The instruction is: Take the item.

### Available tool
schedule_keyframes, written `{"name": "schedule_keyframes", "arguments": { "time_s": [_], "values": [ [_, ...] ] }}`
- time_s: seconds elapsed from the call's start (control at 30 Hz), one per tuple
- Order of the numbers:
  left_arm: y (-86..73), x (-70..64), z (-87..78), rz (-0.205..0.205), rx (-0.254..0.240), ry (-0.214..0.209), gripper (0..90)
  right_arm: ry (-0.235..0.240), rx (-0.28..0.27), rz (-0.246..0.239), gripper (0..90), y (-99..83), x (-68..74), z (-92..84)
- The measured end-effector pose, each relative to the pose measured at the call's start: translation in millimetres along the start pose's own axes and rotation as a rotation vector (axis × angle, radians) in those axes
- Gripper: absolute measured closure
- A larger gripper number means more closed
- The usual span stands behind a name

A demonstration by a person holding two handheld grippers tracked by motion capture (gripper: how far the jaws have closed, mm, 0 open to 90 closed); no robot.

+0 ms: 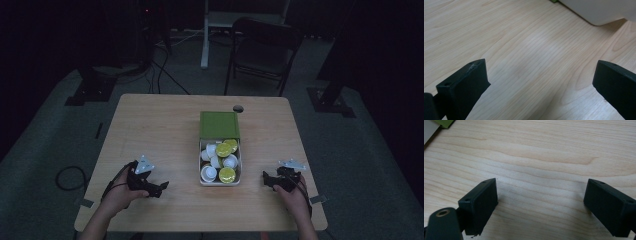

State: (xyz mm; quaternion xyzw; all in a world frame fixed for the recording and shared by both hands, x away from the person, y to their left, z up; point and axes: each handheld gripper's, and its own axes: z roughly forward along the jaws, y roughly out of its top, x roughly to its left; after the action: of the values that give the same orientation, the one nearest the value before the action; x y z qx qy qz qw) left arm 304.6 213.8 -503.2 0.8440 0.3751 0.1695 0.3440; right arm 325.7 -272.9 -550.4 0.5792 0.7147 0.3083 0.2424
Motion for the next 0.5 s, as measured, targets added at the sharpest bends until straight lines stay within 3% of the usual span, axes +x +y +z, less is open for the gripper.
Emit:
{"name": "schedule_keyframes", "arguments": {
  "time_s": [0.5],
  "values": [
    [29.0, -16.3, -4.1, 0.052, -0.041, -0.08, 0.3, 0.0, 0.0, 0.0, 11.3, 0.0, 0.0, 0.1]
  ]
}}
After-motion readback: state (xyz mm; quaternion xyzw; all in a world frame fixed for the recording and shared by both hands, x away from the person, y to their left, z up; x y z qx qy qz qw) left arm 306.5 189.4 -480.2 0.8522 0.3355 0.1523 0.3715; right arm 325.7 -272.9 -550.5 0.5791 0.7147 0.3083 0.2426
